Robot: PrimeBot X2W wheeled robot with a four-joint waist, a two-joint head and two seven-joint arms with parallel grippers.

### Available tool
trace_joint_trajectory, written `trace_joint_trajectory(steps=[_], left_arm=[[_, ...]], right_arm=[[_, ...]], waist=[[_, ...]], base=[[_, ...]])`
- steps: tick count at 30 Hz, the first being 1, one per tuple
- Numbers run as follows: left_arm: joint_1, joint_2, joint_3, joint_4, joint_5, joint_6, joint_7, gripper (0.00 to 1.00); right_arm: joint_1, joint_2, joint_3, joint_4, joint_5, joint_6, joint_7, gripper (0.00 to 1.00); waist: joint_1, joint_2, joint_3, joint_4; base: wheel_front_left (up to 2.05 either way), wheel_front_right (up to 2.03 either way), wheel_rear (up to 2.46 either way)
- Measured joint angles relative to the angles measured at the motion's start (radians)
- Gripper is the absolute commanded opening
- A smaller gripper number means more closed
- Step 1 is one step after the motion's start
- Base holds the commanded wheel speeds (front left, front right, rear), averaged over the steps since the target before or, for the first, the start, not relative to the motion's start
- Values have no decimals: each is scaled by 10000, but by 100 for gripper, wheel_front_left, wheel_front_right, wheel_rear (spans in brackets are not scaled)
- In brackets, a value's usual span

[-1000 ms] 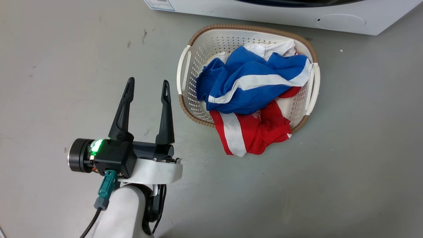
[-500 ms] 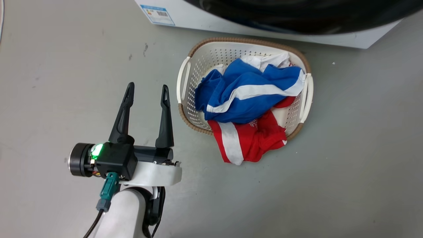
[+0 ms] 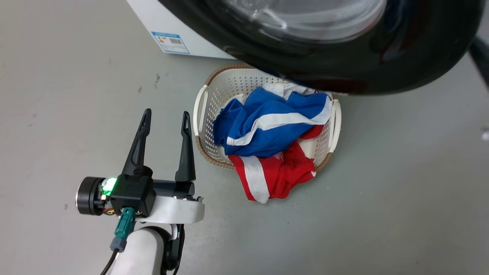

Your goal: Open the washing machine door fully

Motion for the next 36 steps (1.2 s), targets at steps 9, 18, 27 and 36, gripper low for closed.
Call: trace_joint_trajectory(steps=[9, 18, 27, 36], left_arm=[[224, 0, 123, 75, 100, -119, 0, 100], [420, -2, 182, 148, 148, -192, 0, 100], [684, 0, 222, 240, 176, -228, 0, 100], [932, -2, 222, 307, 186, -267, 0, 100]], right_arm=[[2049, 407, 351, -1835, 56, -2, -708, 0], [3863, 855, 947, -2976, 81, 0, -1396, 0], [5337, 1114, 1797, -3919, 207, 0, -1618, 0], [6092, 1360, 3024, -4433, 59, 0, -1682, 0]], waist=[[0, 0, -443, -200], [0, 0, -923, -262], [0, 0, -1438, -265], [0, 0, -1895, -201]], base=[[0, 0, 0], [0, 0, 0], [0, 0, 0], [0, 0, 0]])
